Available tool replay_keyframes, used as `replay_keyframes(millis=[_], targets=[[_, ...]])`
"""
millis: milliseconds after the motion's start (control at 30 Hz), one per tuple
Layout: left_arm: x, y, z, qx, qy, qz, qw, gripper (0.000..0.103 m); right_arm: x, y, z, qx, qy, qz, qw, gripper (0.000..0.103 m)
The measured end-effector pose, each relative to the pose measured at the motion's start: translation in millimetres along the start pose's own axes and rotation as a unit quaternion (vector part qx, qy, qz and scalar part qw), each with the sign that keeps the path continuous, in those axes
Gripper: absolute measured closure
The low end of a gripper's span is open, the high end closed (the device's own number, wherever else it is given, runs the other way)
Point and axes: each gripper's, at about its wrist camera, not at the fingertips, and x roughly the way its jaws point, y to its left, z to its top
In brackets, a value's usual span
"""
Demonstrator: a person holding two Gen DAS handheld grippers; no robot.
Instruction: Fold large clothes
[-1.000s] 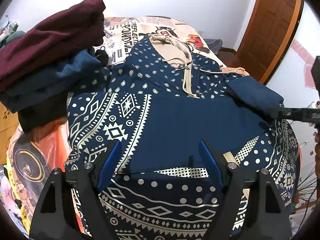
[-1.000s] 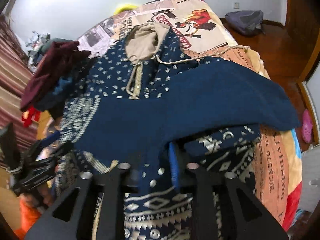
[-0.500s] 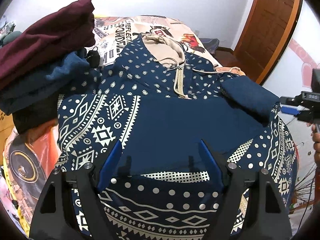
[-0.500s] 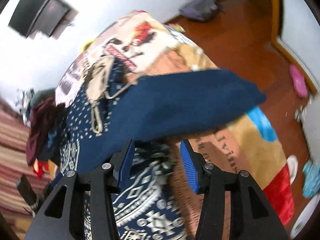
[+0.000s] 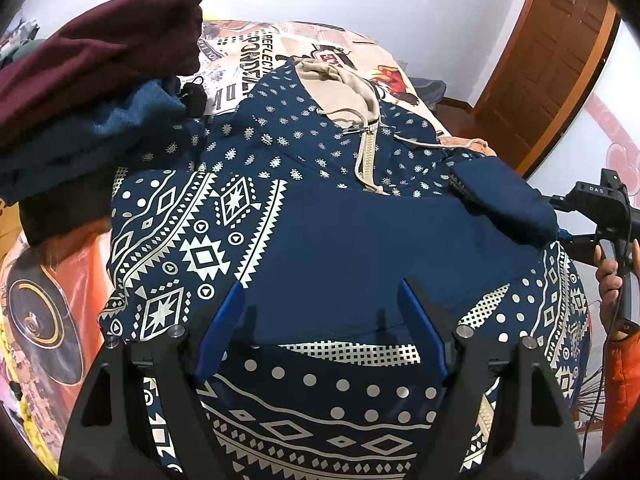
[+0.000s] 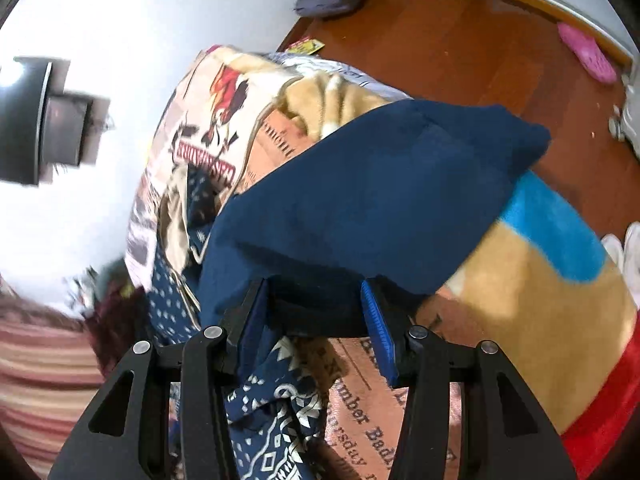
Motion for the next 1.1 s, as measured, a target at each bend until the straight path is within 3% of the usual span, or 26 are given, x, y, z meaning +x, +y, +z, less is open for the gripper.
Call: replay_keyframes(millis=[133,300,600,667,700,767,933,1100], targets=[[3,3,-1,-0.002,0.003,-0.001,1.0,0.025,-16,1,-4,-0.028,-0.029,-0.029,0.999,0.059],[4,2,0,-0.004,0.003,-0.003,1.0,0.025,-21,-16,-1,-0.014,-0.032,-0.048,0.998,0.059],[5,-4,-1,0.004,0.006,0.0,1.0,0.025,-5,-43,18,0.039,-0.042,-0.03,0.998,0.059],[3,-3,-2,0.003,0.005,-0.001,1.0,0.025,-1,-43,25,0.049,-0.046,-0.033,0.997,0.074],[2,-3,-2,0.002,0.004,0.0,1.0,0.025,0,-41,26,0.049,-0.049,-0.039,0.997,0.091],[-1,-3,-1,0.002,0.0,0.001,1.0,0.025,-3,-35,29,0.042,-0.056,-0.033,0.997,0.095],[-9,-1,0,0.004,-0.009,0.005,0.9999,0.025,-26,22,23,-0.068,-0.102,-0.055,0.991,0.097],[-19,1,3,0.008,-0.023,0.009,0.9996,0.025,-61,114,-15,-0.218,-0.142,-0.033,0.965,0.097]])
